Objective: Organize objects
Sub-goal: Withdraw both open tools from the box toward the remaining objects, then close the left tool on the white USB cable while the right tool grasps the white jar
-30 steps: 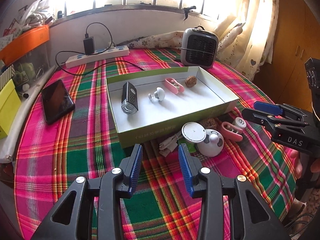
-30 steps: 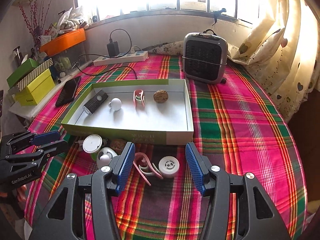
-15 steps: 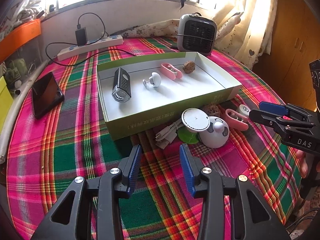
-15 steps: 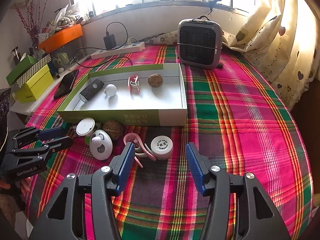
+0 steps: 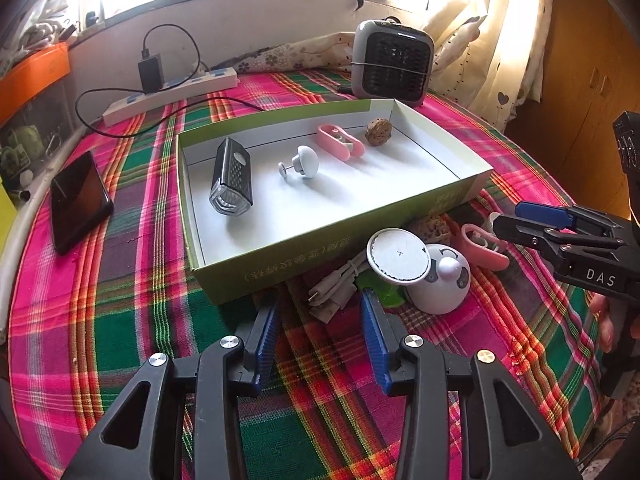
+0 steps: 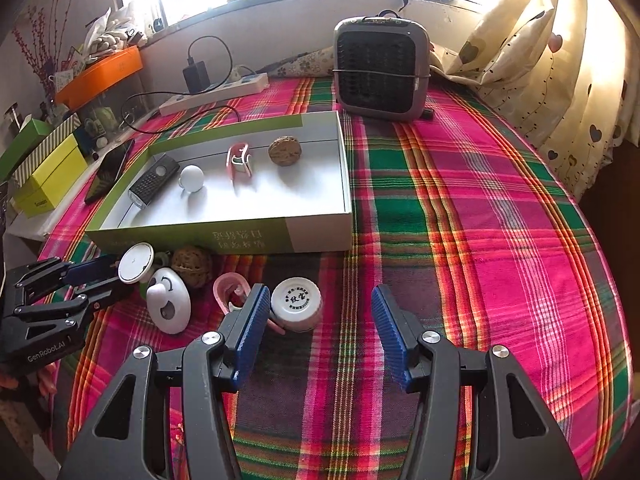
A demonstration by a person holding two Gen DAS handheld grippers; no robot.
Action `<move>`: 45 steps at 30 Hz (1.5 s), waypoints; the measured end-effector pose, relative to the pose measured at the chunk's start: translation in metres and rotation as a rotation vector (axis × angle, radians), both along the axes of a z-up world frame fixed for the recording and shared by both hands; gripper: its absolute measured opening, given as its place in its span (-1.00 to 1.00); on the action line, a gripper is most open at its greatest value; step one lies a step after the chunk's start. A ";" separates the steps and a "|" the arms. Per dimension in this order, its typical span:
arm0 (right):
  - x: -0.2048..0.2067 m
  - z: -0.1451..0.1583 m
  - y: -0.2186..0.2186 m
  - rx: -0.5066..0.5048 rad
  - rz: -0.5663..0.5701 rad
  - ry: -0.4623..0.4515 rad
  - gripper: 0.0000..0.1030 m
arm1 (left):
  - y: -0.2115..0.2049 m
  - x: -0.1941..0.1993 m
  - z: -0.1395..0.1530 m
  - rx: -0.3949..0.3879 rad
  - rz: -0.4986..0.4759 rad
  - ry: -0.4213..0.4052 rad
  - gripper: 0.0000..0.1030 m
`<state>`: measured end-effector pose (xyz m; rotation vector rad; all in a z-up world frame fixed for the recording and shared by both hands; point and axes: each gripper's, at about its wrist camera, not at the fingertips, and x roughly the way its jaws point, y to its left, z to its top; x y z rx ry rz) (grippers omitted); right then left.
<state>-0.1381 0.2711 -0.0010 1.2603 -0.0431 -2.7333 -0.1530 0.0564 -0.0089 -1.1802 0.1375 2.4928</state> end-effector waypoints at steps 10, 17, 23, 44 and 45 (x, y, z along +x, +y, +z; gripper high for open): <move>-0.009 0.000 -0.002 0.022 0.014 -0.012 0.04 | 0.011 -0.009 0.000 -0.015 -0.027 0.004 -0.26; -0.013 -0.007 0.004 0.041 -0.012 -0.043 0.04 | 0.014 -0.012 -0.001 -0.010 -0.041 0.004 -0.26; -0.016 -0.010 0.002 0.040 0.000 -0.042 0.04 | 0.015 -0.013 -0.001 -0.003 -0.038 0.002 -0.27; -0.011 -0.010 0.004 0.039 0.006 -0.029 -0.29 | 0.012 0.001 -0.001 -0.017 -0.013 0.008 -0.61; -0.011 -0.010 0.004 0.036 0.008 -0.029 -0.31 | 0.011 0.003 -0.001 -0.018 -0.009 0.008 -0.61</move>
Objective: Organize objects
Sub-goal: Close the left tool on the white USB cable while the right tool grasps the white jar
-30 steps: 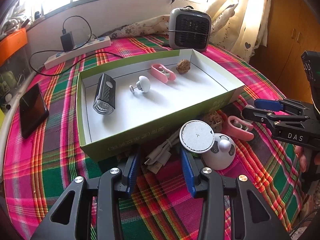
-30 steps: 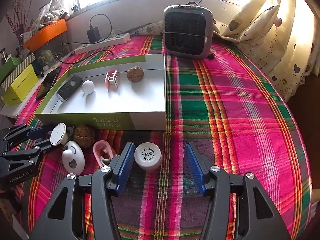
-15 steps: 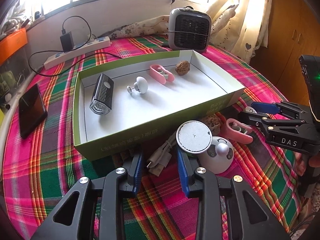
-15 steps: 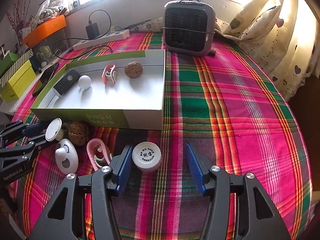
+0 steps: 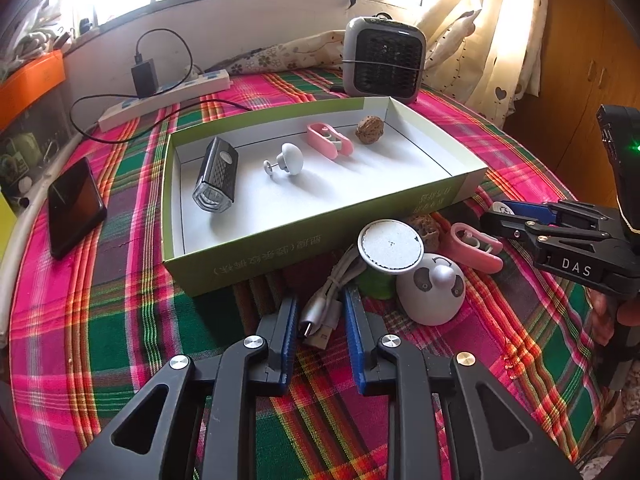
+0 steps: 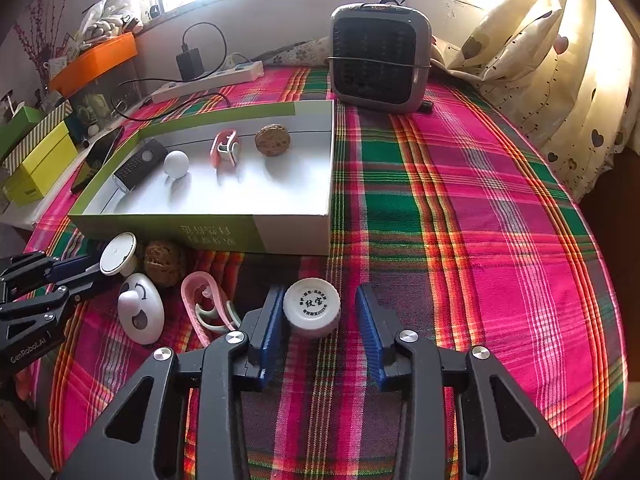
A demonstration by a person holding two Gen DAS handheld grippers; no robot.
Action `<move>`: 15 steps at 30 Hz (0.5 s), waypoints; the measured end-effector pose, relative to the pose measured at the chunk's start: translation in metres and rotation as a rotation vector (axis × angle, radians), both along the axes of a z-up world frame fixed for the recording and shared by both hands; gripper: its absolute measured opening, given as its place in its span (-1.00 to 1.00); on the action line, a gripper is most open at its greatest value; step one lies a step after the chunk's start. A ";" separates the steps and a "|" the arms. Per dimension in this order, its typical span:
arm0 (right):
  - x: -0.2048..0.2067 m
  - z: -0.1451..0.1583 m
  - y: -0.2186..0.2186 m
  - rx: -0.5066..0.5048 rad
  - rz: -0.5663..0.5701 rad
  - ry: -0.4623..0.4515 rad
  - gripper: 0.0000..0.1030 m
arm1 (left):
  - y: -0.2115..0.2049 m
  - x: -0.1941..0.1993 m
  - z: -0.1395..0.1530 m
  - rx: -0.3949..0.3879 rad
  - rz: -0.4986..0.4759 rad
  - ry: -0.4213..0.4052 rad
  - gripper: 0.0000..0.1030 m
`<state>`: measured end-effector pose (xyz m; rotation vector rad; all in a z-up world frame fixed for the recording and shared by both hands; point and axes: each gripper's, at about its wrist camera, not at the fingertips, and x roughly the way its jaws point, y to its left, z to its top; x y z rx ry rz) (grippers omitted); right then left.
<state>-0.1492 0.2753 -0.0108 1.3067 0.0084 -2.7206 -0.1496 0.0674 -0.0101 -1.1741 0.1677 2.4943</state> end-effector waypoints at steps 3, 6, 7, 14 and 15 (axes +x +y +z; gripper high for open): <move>0.001 0.000 -0.002 0.002 0.006 0.002 -0.44 | -0.003 0.007 0.000 -0.003 0.017 -0.001 -0.61; 0.004 0.000 -0.003 0.003 0.017 0.003 -0.44 | -0.005 0.015 0.000 -0.008 0.021 -0.008 -0.61; 0.005 0.000 -0.003 0.002 0.019 0.003 -0.45 | -0.005 0.017 0.000 -0.011 0.015 -0.010 -0.61; 0.013 0.000 -0.005 -0.007 0.034 -0.002 -0.45 | -0.005 0.015 0.000 -0.007 -0.023 -0.022 -0.50; 0.014 0.000 -0.005 -0.007 0.034 -0.003 -0.44 | -0.005 0.013 0.000 -0.008 -0.027 -0.021 -0.48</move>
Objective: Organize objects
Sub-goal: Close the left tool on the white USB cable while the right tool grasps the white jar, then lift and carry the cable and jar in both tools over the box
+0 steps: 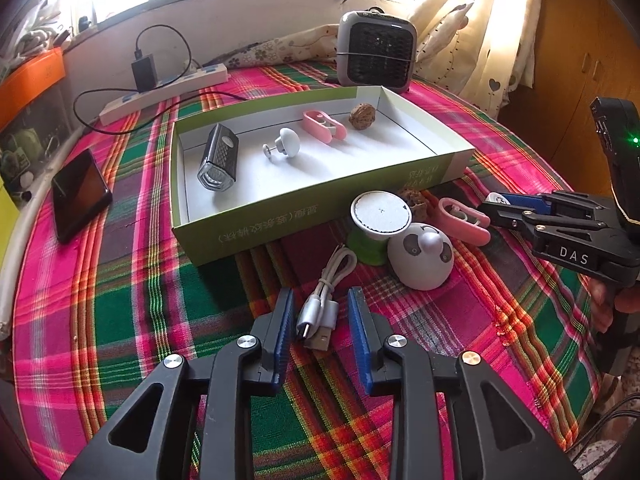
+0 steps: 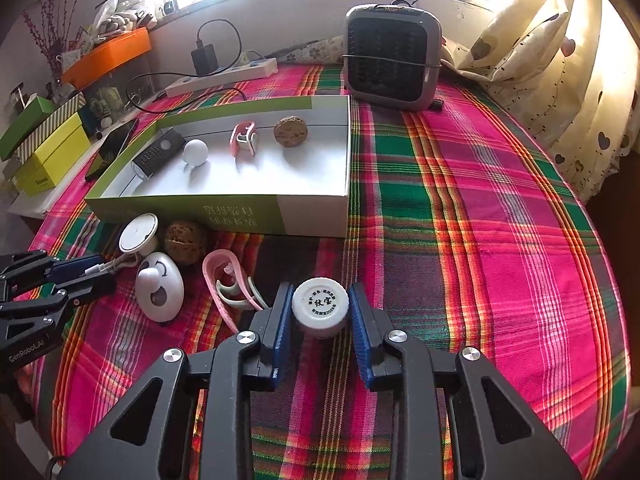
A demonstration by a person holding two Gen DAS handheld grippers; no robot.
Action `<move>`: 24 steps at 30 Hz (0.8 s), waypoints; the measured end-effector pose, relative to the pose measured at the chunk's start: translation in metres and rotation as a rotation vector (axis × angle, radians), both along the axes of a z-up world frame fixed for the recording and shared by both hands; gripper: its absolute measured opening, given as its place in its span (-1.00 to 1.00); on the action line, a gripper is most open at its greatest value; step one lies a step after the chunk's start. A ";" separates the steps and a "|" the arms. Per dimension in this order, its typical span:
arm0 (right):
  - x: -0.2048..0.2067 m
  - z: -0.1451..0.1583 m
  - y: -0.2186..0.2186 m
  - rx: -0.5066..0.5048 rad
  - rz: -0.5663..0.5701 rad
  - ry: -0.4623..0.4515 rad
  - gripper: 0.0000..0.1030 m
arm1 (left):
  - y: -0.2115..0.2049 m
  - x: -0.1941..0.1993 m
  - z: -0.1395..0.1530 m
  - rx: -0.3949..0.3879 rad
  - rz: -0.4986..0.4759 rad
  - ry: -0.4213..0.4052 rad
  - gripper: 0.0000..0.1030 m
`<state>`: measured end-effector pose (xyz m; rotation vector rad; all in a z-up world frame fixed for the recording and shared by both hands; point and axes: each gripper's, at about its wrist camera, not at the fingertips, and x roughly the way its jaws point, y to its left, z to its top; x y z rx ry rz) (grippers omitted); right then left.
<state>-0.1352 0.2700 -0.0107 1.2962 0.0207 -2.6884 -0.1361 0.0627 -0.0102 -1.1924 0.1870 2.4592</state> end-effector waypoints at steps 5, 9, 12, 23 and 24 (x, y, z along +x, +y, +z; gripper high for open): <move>0.002 0.000 -0.001 0.004 -0.001 -0.003 -0.45 | 0.005 -0.005 0.000 -0.011 -0.008 0.016 -0.45; 0.002 0.000 -0.002 -0.001 0.000 -0.004 -0.45 | 0.006 -0.005 -0.001 -0.023 0.006 0.024 -0.50; 0.002 0.000 -0.002 -0.003 0.001 -0.004 -0.44 | 0.003 -0.006 -0.001 -0.014 0.016 0.025 -0.65; 0.001 0.000 -0.001 -0.006 0.001 -0.002 -0.44 | 0.001 -0.006 0.000 -0.008 0.028 0.024 -0.72; 0.001 0.000 -0.001 -0.007 0.000 -0.002 -0.45 | 0.001 -0.006 -0.001 -0.010 0.028 0.025 -0.72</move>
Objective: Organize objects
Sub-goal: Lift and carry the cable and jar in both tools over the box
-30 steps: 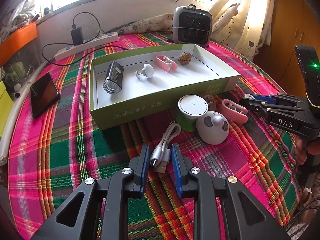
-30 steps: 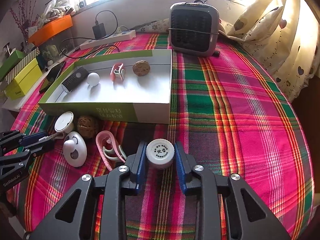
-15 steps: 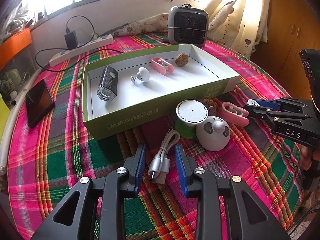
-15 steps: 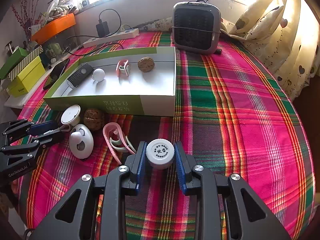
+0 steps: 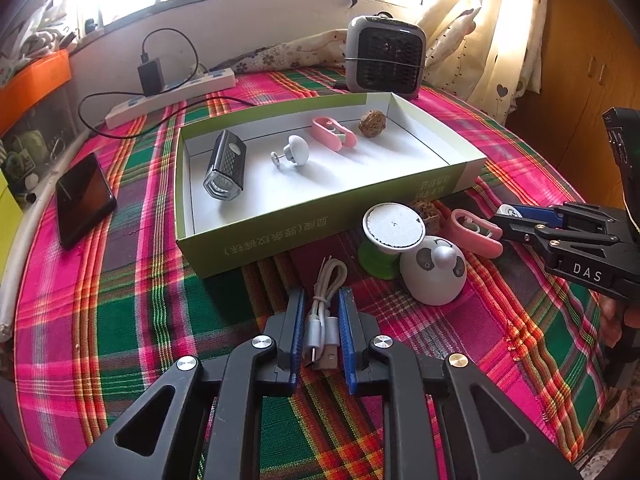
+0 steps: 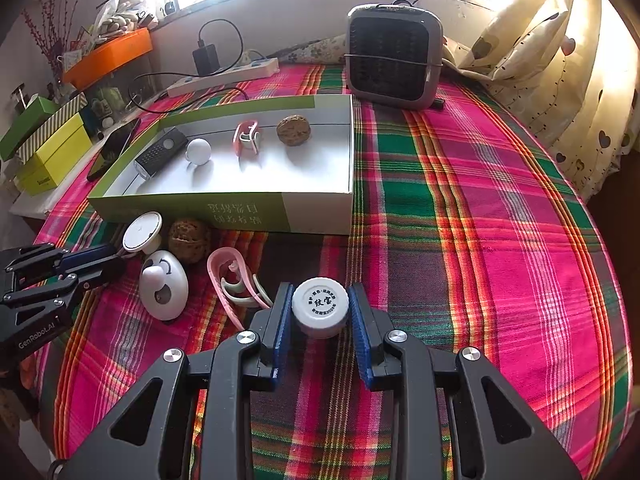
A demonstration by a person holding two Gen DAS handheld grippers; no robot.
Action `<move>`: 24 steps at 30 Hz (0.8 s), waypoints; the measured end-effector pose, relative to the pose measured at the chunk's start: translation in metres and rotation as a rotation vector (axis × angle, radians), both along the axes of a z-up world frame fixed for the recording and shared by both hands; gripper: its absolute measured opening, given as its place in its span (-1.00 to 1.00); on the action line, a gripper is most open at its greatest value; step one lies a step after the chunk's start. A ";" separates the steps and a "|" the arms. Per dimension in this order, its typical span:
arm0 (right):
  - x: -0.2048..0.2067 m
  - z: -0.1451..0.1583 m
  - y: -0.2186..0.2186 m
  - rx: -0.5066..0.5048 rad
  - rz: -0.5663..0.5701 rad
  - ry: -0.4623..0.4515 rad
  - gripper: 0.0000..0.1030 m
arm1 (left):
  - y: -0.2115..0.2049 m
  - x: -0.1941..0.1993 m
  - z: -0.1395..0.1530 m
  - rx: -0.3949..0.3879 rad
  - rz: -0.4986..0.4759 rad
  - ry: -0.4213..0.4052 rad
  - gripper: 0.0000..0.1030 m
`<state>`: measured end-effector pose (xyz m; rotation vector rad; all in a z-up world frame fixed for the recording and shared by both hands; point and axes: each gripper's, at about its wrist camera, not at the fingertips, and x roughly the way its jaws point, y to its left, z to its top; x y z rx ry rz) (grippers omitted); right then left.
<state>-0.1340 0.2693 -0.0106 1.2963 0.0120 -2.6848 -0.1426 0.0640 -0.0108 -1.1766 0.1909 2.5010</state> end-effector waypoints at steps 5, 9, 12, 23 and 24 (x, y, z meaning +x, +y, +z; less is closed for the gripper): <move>0.000 0.000 0.000 0.000 -0.001 0.000 -0.44 | 0.000 0.000 0.000 0.000 0.002 0.000 -0.72; 0.000 0.000 0.000 -0.002 -0.001 0.000 -0.45 | 0.000 0.000 0.000 0.003 0.004 -0.001 -0.72; 0.000 0.000 0.000 -0.002 -0.001 -0.001 -0.45 | 0.001 0.000 0.000 0.013 0.011 -0.004 -0.72; 0.001 0.000 -0.001 -0.012 0.002 -0.002 -0.45 | 0.000 0.000 0.000 0.022 0.024 -0.007 -0.72; 0.001 0.000 -0.002 -0.011 0.002 -0.003 -0.45 | 0.000 0.000 0.000 0.023 0.027 -0.007 -0.72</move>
